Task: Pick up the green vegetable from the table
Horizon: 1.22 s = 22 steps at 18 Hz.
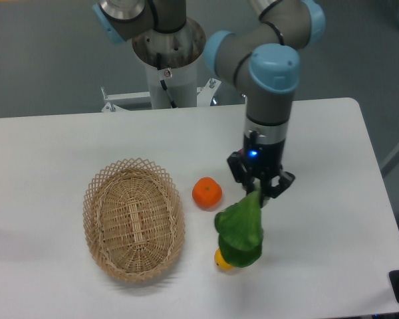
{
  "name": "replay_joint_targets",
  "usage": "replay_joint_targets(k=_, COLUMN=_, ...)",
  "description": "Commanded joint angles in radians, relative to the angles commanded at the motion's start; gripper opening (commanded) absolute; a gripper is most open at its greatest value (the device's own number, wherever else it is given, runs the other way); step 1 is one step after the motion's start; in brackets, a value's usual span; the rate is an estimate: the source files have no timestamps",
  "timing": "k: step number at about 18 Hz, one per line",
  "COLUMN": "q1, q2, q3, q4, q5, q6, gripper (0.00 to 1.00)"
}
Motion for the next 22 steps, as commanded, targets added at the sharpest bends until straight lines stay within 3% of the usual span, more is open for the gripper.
replay_joint_targets(k=4, q1=-0.008, q2=0.018, q3=0.003, q4=-0.021, q5=0.000, q6=0.000, gripper=0.28)
replay_joint_targets(k=22, q1=-0.005, q2=0.020, q3=0.011, q4=-0.021, q5=0.002, q6=0.011, gripper=0.28)
